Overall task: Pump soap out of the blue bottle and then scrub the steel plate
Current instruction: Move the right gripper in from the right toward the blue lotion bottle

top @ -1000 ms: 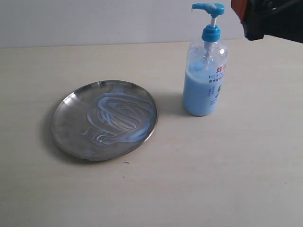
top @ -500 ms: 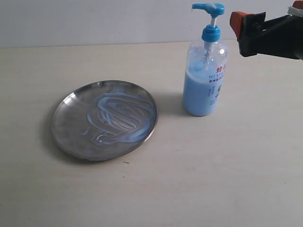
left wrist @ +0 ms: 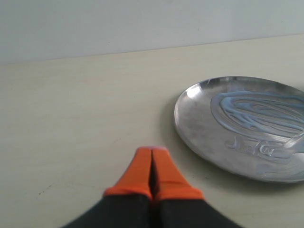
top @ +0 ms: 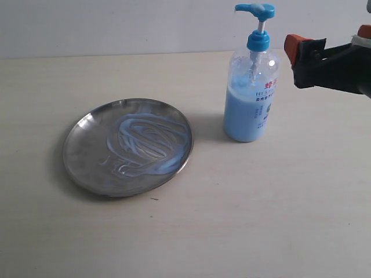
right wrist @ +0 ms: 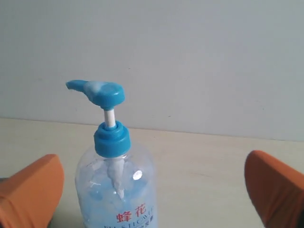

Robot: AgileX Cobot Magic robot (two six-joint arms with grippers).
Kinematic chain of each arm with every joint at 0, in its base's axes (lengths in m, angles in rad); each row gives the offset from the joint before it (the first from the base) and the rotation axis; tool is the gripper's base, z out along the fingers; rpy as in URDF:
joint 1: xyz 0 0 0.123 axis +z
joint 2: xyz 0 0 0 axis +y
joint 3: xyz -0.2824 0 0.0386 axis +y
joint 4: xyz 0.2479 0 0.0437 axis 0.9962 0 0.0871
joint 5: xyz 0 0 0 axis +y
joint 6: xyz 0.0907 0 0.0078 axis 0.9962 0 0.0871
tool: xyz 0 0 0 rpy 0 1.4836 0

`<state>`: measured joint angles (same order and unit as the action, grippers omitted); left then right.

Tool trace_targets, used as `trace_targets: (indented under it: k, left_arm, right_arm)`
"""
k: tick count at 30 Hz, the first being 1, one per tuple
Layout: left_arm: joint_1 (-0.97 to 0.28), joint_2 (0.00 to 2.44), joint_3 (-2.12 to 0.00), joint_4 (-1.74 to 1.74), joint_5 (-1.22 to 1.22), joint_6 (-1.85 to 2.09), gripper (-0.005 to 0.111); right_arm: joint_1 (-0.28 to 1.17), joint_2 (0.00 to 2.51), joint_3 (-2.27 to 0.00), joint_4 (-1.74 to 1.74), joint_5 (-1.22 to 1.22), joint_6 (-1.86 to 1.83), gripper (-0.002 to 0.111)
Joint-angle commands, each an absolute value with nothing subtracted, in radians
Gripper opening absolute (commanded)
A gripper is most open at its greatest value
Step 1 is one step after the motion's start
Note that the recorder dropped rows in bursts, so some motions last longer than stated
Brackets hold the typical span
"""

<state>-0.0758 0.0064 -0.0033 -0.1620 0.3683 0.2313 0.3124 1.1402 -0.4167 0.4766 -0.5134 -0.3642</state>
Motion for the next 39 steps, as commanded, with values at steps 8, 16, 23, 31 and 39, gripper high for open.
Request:
trace_targets:
  k: [8,16,23,31,39]
  left_arm:
    - [-0.081,0.0,0.0,-0.164,0.364,0.232,0.0]
    - [-0.081,0.0,0.0,-0.164,0.364,0.232,0.0]
    - [-0.081,0.0,0.0,-0.164,0.364,0.232,0.0]
    - [-0.081,0.0,0.0,-0.164,0.364,0.232,0.0]
    - [-0.081,0.0,0.0,-0.164,0.364,0.232,0.0]
  right_arm:
    - [0.314,1.3,-0.354,0.274,-0.68,-0.116,0.105]
    - [0.314,1.364,-0.354,0.176,-0.724,-0.051,0.105]
    - [0.314,1.463,-0.354,0.187,-0.794,-0.048,0.105]
    - [0.314,1.505,-0.354,0.189,-0.841,-0.048,0.105]
    - [0.314,1.593,-0.354,0.183,-0.923,-0.029,0.105]
